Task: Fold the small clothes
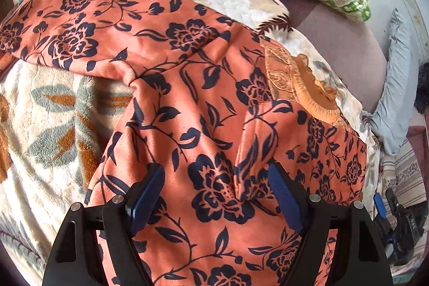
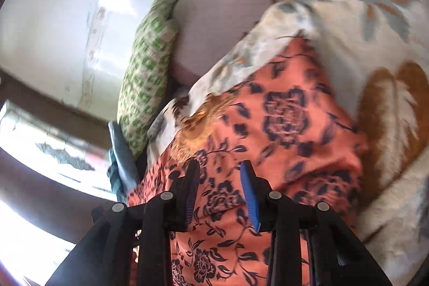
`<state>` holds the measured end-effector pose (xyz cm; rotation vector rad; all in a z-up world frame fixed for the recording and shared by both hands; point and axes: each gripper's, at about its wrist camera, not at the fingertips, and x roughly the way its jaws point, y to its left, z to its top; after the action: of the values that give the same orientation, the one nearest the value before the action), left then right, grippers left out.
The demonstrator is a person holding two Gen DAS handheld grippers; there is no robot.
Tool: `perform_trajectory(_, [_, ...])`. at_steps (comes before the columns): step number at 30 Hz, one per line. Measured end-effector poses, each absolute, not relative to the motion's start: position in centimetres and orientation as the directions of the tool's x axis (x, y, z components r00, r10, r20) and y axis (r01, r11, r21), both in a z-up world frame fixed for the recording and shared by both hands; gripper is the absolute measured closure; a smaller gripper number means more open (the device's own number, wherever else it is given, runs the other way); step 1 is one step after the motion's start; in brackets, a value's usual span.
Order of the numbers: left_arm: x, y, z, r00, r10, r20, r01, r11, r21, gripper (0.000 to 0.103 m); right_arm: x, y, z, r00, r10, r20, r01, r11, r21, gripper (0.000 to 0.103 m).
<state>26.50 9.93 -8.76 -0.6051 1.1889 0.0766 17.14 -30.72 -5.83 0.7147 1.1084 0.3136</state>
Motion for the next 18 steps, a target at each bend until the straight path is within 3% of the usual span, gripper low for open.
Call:
perform_trajectory(4, [26.2, 10.1, -9.8, 0.355, -0.29, -0.888, -0.352, 0.839, -0.415, 0.025, 23.0, -19.5, -6.4, 0.22, 0.63, -0.745, -0.153, 0.776, 0.612, 0.064])
perform_trajectory(7, [25.4, 10.1, -9.6, 0.354, -0.251, -0.901, -0.294, 0.885, -0.362, 0.025, 26.1, -11.8, -8.0, 0.104, 0.59, -0.8, -0.311, 0.784, 0.538, 0.062])
perform_trajectory(16, [22.3, 9.2, -7.0, 0.399, -0.176, -0.9, -0.139, 0.958, -0.249, 0.025, 27.1, -0.2, -15.6, -0.161, 0.25, -0.955, -0.586, 0.754, 0.296, 0.057])
perform_trajectory(18, [22.3, 9.1, -6.8, 0.412, -0.171, -0.895, -0.124, 0.963, -0.241, 0.025, 25.4, -0.1, -15.3, -0.115, 0.196, -0.974, -0.687, 0.692, 0.221, 0.063])
